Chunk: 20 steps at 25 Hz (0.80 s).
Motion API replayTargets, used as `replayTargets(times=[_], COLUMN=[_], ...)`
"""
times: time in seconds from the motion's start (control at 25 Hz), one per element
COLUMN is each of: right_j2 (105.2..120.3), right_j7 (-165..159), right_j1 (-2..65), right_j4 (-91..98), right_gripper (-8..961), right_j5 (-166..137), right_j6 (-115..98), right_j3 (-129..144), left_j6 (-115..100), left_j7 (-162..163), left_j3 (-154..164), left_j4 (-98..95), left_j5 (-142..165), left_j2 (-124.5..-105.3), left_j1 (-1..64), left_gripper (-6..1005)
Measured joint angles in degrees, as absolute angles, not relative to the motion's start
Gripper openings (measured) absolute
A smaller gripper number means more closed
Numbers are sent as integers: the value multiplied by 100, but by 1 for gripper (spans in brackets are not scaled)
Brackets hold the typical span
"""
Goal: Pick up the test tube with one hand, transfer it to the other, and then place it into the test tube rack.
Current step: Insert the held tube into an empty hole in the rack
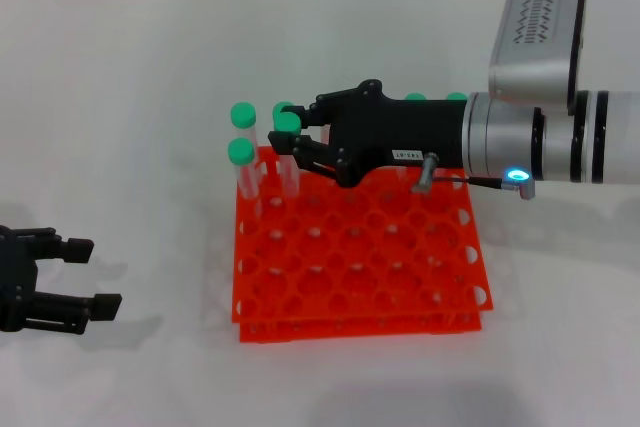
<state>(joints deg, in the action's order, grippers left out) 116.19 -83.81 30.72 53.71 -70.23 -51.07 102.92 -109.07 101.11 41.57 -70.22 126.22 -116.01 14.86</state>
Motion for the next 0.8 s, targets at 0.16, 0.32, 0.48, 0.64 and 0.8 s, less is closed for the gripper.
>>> replayTargets(times=[0.16,0.32,0.48,0.64,0.8], right_j2=[11619,11619,11619,11619,11619], right_j7=[-8392,-8394,-8394,-8393,-8390], right_j1=[3075,3076,3076,3076,3076], right_j4=[5352,5343,5341,5334,5330], right_gripper=[265,265,265,265,265], right_j5=[-7023,-7023,-7023,-7023,-7023], right_j6=[-5106,-5106,-5106,-5091,-5054], right_j3=[10292,10292,10292,10292,10292], left_j6=[-10907,-10907,-10907,-10906,-10900], left_j7=[10099,10098,10098,10098,10098], left_j3=[4157,4157,4157,4157,4157], left_j4=[-7018,-7015,-7013,-7014,-6978], left_j5=[12622,12616,12612,12611,12611], left_j2=[-11601,-11601,-11601,-11603,-11609], left_j1=[1485,1488,1499,1502,1505], left_gripper=[893,893,893,893,893])
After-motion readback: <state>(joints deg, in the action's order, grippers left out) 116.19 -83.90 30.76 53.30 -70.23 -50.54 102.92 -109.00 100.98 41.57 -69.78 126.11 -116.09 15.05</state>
